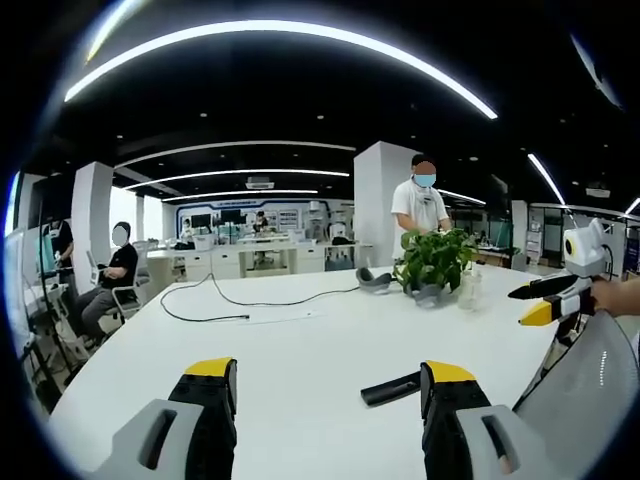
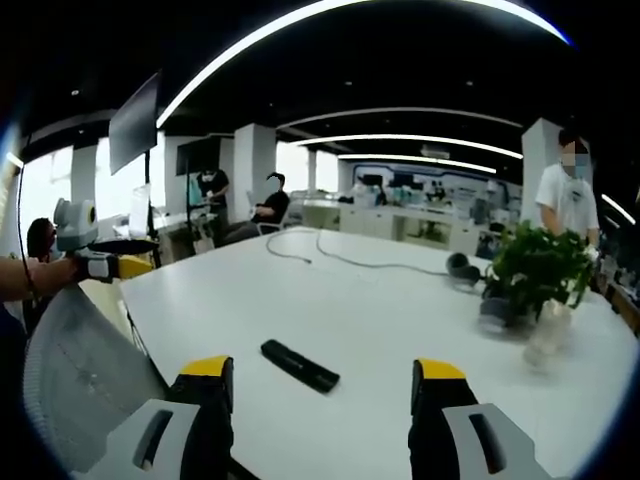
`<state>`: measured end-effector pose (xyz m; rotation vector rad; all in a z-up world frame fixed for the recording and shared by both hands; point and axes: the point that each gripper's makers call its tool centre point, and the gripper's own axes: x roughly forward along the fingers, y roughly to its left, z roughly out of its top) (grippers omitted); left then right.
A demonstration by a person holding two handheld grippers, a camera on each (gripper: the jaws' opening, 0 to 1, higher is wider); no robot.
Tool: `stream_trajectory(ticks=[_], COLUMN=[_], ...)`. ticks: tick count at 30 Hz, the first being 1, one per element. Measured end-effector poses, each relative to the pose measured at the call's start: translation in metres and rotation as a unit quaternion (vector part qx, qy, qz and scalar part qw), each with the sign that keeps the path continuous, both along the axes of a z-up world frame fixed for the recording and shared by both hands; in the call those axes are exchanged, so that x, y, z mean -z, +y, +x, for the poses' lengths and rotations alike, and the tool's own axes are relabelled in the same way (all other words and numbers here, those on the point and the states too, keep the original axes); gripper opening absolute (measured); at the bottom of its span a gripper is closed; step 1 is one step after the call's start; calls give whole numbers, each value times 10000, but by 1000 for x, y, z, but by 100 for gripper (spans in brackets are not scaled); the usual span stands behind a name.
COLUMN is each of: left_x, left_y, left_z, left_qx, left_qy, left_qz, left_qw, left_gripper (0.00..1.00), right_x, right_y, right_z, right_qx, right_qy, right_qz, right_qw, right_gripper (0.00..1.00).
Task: Press the specified remote control buttons in sequence, fully releasing each button before pressing the next.
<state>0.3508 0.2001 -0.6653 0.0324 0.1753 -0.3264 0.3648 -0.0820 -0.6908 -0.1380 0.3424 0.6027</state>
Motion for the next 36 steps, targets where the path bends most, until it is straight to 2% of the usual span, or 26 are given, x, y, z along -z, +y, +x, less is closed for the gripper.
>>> stream_trajectory(ticks=[4, 7, 12, 13, 15, 17, 20, 23, 24, 26, 29, 32, 33, 34, 36], left_x=[1, 5, 23, 31, 39, 42, 51, 59, 62, 67, 77, 84, 85, 87, 90], left_y=[0, -3, -9, -12, -17, -21, -26, -34, -38, -43, -51, -59, -60, -64, -68], left_z=[1, 2, 0, -2, -5, -6, -10, -14, -14, -17, -21, -20, -20, -20, -16], left_qx=[-4, 41, 191, 293, 468, 601, 836, 1113, 1211, 1417, 1774, 2154, 2208, 2377, 2524], left_qy=[45, 199, 733, 973, 1219, 1278, 1494, 1793, 1888, 2118, 2392, 2459, 2477, 2517, 2597], left_qz=[-51, -100, -71, -39, 138, 257, 533, 529, 427, 387, 596, 955, 992, 1068, 1091], left_qw=[10000, 9997, 9971, 9948, 9913, 9897, 9838, 9760, 9736, 9662, 9528, 9402, 9381, 9321, 9257], left_gripper=[78, 80, 85, 86, 86, 86, 88, 96, 99, 100, 100, 100, 100, 98, 95], right_x=[1, 1, 2, 3, 4, 6, 6, 7, 7, 7, 8, 9, 9, 8, 8], right_y=[2, 2, 0, -1, -4, -5, -4, -3, -3, -3, -4, -4, -5, -5, -6], right_z=[-1, -1, 0, 0, 1, 1, 1, 0, 0, 0, 1, 1, 1, 1, 1], right_qx=[-60, -70, -38, -14, 35, 56, 59, 31, 28, 31, 61, 72, 78, 90, 118], right_qy=[7, 13, 30, 39, 78, 135, 171, 164, 168, 185, 226, 222, 214, 197, 197], right_qz=[-43, -23, -58, -61, -78, -54, -12, -81, -87, -73, -51, -64, -66, -67, -61], right_qw=[10000, 10000, 10000, 10000, 9999, 9999, 9998, 9998, 9998, 9998, 9997, 9997, 9997, 9997, 9997], right_gripper=[71, 71, 70, 69, 69, 69, 70, 70, 70, 71, 72, 71, 71, 71, 71])
